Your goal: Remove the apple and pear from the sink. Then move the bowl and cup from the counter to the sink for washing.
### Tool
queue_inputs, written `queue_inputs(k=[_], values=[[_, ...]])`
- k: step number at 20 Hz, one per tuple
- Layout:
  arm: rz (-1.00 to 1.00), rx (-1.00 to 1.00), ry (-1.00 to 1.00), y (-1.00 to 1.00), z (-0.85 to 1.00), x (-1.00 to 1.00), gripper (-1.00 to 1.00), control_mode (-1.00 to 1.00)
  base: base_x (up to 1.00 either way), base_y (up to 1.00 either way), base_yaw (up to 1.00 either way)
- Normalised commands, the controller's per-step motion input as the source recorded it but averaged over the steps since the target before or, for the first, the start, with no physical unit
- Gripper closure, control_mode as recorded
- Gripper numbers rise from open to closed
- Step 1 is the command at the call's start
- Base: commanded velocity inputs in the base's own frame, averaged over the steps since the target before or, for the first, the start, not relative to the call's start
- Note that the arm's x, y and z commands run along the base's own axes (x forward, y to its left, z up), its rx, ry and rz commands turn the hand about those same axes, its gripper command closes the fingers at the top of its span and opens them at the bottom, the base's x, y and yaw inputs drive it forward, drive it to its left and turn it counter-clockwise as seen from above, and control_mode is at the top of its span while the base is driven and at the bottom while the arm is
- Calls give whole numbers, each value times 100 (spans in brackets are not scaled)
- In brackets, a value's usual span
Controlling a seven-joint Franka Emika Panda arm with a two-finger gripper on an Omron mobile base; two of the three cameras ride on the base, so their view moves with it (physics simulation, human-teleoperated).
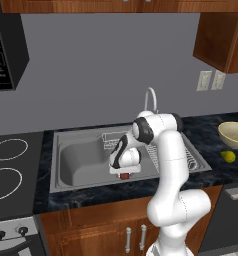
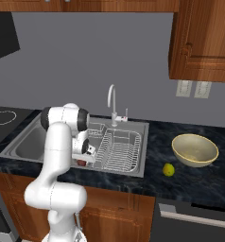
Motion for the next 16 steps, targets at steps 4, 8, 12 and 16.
queue_inputs(k=[4,8,12,16], values=[[0,0,0,2,-14,11,-100,-100,0,0,0],[0,0,0,1,-12,4,-100,-100,0,0,0],[0,-1,0,2,-13,0,-100,-100,0,0,0],[0,-2,0,0,-11,-1,-100,-100,0,0,0]])
